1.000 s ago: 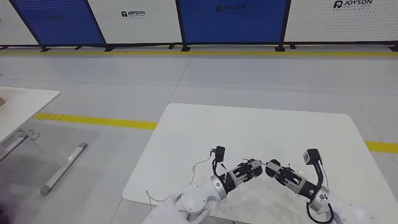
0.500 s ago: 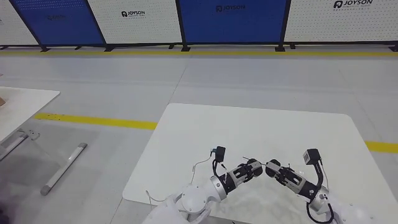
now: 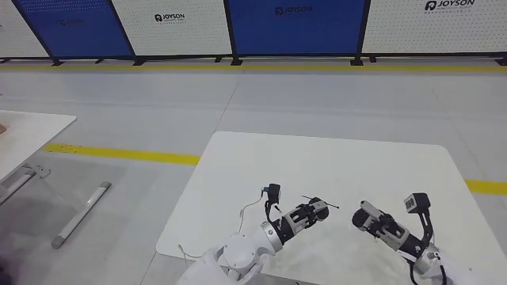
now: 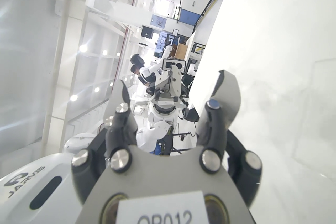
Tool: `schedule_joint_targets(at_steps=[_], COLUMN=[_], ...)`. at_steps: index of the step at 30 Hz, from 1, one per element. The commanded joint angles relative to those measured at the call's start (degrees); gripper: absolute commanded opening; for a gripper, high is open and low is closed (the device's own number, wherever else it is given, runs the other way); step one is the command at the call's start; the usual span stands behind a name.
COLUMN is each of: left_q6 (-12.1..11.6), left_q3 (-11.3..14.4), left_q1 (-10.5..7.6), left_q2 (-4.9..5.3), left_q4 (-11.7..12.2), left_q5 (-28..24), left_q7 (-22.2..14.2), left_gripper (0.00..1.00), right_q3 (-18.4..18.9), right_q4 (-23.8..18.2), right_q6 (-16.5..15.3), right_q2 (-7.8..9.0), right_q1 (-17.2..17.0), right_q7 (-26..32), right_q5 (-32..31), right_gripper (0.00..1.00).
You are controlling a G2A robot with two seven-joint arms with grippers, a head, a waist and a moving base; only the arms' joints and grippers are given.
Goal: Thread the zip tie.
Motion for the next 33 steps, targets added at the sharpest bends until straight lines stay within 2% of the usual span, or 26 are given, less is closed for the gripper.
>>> schedule_joint_targets(at_steps=[1,4,16,20,23,25,28,30,33], left_q6=[0.4,2.2,1.7,1.0,-0.9,-4.1,-6.9,-8.0,-8.2], left_q3=[-1.3,-2.5,-2.3,-3.3,-5.8,-7.6,-9.7,-10.7,-11.9], left_q1=[1.14,2.40,2.38,2.41,3.61,4.97,7.44,9.29,11.37], left_q2=[0.41,0.82,0.74,0.89,1.42,1.74,2.31,2.67,2.98], left_q4=[-1.0,-2.4,-2.3,-2.9,-5.2,-7.3,-11.4,-14.3,-18.3], left_q5=[0.1,-0.3,-0.1,-4.0,-7.5,-8.9,-10.8,-11.5,-13.9], left_q7=[-0.6,-1.2,-0.4,-3.4,-6.7,-7.8,-10.9,-12.9,-15.9], left_gripper=[0.00,0.00,0.00,0.00,0.00,0.00,0.00,0.00,0.00], right_q3=[1.1,1.7,1.7,1.7,1.7,1.7,1.7,1.7,1.7], right_q4=[0.1,-0.1,-0.1,-0.1,-0.1,-0.1,-0.1,-0.1,-0.1], right_q6=[-0.5,-0.5,-0.5,-0.5,-0.5,-0.5,-0.5,-0.5,-0.5], right_q2=[0.10,0.08,0.08,0.08,0.08,0.08,0.08,0.08,0.08], right_q1=[-0.9,-1.5,-1.5,-1.5,-1.5,-1.5,-1.5,-1.5,-1.5], right_q7=[0.2,0.4,0.4,0.4,0.4,0.4,0.4,0.4,0.4], right_q5=[0.8,1.6,1.6,1.6,1.6,1.6,1.6,1.6,1.6], right_gripper=[1.00,1.00,1.00,1.00,1.00,1.00,1.00,1.00,1.00])
